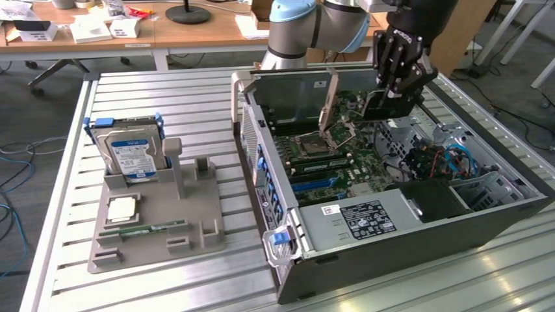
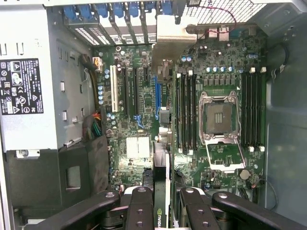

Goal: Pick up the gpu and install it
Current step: 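Insert the gpu into the slot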

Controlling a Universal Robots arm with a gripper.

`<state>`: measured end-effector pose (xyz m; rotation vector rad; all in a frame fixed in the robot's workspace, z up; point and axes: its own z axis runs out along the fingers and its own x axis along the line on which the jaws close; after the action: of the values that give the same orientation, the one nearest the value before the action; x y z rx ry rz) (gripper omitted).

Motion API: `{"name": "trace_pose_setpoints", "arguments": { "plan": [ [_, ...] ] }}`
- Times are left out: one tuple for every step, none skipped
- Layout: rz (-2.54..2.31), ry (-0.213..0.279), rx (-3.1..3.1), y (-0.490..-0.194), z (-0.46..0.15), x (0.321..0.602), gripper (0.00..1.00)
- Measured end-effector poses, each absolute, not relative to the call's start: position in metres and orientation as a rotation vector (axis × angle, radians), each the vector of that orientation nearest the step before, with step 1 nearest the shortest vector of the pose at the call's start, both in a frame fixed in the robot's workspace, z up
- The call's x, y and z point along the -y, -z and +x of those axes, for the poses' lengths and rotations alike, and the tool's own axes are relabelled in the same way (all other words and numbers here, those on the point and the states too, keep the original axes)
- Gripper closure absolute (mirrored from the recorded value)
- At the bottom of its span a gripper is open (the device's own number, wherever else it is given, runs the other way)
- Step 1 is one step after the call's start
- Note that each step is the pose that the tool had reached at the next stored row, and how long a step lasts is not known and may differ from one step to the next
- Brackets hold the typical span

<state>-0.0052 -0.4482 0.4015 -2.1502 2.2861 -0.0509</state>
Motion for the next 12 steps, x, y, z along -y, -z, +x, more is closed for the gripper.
{"name": "trace_pose_setpoints", "arguments": {
  "plan": [
    [-2.150, 0.050, -2.286, -0.400, -0.005, 0.448, 0.74],
    [-2.150, 0.050, -2.286, -0.399, -0.005, 0.448, 0.74],
    [-2.150, 0.050, -2.286, -0.398, -0.005, 0.448, 0.74],
    [-2.150, 0.050, -2.286, -0.396, -0.005, 0.448, 0.74],
    [-2.150, 0.050, -2.286, -0.395, -0.005, 0.448, 0.74],
    [-2.150, 0.050, -2.286, -0.393, -0.005, 0.448, 0.74],
    [-2.150, 0.050, -2.286, -0.391, -0.005, 0.448, 0.74],
    [-2.150, 0.050, -2.286, -0.389, -0.005, 0.448, 0.74],
    [-2.150, 0.050, -2.286, -0.388, -0.005, 0.448, 0.74],
    [-2.150, 0.050, -2.286, -0.386, -0.005, 0.448, 0.74],
    [-2.150, 0.050, -2.286, -0.385, -0.005, 0.448, 0.74],
    [-2.150, 0.050, -2.286, -0.384, -0.005, 0.448, 0.74]
  ]
}}
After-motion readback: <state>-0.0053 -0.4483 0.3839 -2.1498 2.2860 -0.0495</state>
